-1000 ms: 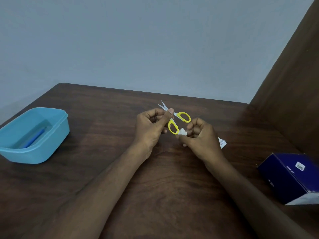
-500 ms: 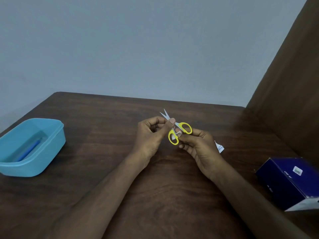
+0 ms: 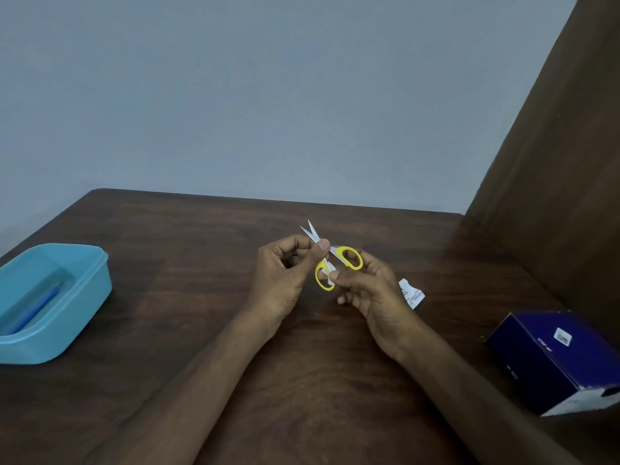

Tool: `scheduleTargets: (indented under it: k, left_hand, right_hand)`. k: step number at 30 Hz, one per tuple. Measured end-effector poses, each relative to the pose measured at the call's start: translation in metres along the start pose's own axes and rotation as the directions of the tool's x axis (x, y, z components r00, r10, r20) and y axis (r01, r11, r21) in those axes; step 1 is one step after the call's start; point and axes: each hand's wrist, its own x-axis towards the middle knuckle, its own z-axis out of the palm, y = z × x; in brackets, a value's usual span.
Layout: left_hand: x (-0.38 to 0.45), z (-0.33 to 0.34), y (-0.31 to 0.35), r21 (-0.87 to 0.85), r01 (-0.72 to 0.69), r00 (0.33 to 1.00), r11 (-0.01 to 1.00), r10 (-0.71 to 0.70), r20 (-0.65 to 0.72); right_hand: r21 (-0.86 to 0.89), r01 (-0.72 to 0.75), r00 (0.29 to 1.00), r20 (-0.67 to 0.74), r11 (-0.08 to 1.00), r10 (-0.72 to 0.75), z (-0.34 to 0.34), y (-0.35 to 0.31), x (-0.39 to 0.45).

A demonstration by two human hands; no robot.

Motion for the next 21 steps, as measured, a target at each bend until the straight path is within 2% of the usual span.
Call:
scheduleTargets:
  k: [3,6,15,21]
  left_hand:
    - [0.0012,0.0010,-0.0014,-0.004,-0.008,1.000,1.000,0.008,-0.010]
    - [0.0002,0.0022,-0.0008,0.003,-0.030,1.000,1.000,0.030,-0.001]
    - [0.0037,0.0012,-0.0033,0.073,-0.075,0.997,0.994,0.078,-0.030]
    - [0.0016,-0.0013,-0.0054,0.157,-0.097,0.993,0.983,0.084,0.086]
  right_hand:
    - [-0.028,-0.004,1.000,0.012,1.000,0.004,-0.0008,-0.0008,0.0006]
    - [-0.078,0.052,0.998,0.024,0.996,-0.051,0.0024,0.0005,-0.0025]
    - [-0.124,0.079,0.987,-0.128,0.989,-0.094,-0.0001,0.0059,-0.0009]
    - [-0.120,0.085,0.979,-0.172,0.989,-0.106,-0.0010,0.0072,-0.0006]
